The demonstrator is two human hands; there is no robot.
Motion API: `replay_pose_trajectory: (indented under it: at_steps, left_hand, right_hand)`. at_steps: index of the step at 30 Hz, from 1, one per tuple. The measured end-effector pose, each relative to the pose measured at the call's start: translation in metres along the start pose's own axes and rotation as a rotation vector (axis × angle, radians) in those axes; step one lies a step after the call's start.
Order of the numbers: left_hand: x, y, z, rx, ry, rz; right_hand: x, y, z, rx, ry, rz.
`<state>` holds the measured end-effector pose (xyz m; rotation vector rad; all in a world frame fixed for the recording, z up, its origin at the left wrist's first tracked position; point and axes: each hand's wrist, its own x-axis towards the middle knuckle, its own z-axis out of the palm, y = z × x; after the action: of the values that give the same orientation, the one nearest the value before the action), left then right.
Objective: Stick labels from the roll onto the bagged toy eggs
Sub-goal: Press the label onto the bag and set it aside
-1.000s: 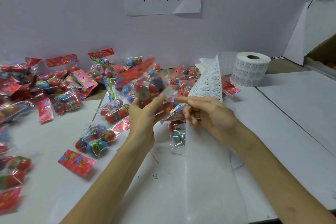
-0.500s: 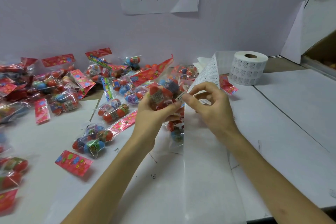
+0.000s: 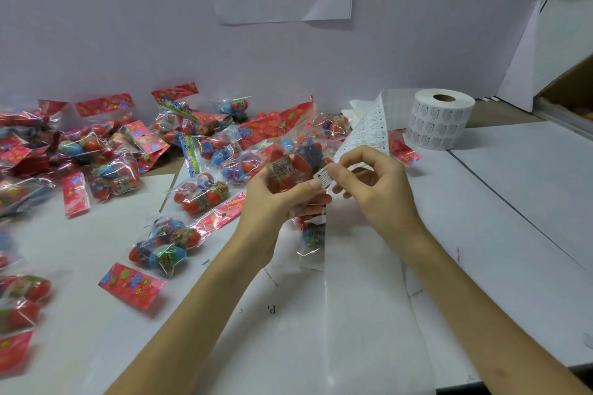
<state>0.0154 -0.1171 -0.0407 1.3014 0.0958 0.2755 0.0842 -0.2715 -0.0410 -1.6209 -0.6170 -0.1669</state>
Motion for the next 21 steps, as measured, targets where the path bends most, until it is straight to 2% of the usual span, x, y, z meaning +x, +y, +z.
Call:
replay_pose_trajectory:
  at_steps: [4,9,12,15,17,21]
  left_hand:
    - [0.001,0.000,-0.002,-0.002,-0.018,-0.022]
    - [0.000,0.004,-0.002,-0.010,-0.052,-0.041]
    - [0.000,0.003,0.001,0.020,-0.069,-0.039]
    - [-0.003,0.001,0.003,0.068,-0.081,-0.026]
    - [-0.003,-0.001,0.003,0.082,-0.077,-0.023]
    - [-0.004,0.000,0.004,0.088,-0.061,-0.040]
  right_hand:
    - [0.000,-0.001,0.000,0.021,0.006,0.007]
    - [0.007,-0.001,-0.008,0.148,0.132,0.149]
    - [0.006,-0.003,-0.011,0.215,0.035,0.172]
    - [0.001,-0.002,-0.005,0.067,-0.078,0.106]
    - [0.001,0.000,-0.003,0.026,-0.090,0.089]
    - [0.003,0.001,-0.007,0.095,-0.102,0.103]
